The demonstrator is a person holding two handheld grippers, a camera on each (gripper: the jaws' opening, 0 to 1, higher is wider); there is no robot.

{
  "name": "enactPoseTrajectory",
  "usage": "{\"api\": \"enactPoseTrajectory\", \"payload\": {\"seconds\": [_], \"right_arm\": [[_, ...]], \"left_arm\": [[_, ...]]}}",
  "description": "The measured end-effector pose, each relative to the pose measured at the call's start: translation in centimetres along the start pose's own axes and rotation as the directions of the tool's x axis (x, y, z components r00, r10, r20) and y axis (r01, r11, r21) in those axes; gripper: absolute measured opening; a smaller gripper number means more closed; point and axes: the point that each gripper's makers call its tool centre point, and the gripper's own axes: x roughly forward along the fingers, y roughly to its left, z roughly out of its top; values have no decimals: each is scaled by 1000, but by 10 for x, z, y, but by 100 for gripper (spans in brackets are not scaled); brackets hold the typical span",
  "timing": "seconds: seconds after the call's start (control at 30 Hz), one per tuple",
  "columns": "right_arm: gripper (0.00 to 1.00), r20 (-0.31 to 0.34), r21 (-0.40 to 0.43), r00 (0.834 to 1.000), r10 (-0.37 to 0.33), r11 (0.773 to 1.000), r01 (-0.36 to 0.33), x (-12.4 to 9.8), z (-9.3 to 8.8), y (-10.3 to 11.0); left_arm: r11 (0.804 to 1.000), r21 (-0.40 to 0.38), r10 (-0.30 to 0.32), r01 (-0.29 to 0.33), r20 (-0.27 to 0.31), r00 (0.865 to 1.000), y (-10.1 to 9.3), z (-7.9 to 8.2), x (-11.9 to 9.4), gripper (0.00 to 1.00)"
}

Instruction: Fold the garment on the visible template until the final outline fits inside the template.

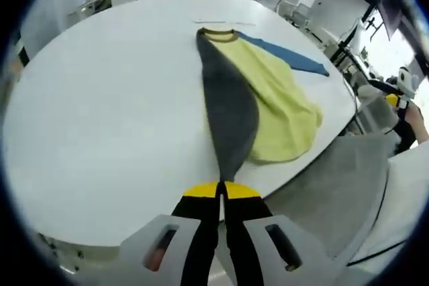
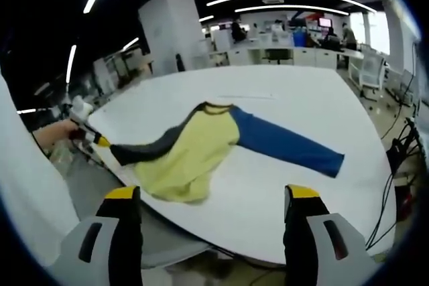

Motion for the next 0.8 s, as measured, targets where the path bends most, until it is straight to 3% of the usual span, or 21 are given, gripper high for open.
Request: {"api": "enactPoseTrajectory", "payload": {"seconds": [0.8], "right_arm": [[87,-7,6,1000,-11,1000,11,1,-3,-3]], "left_arm": [[998,-21,52,-52,6,999,16,5,-20,0]]}}
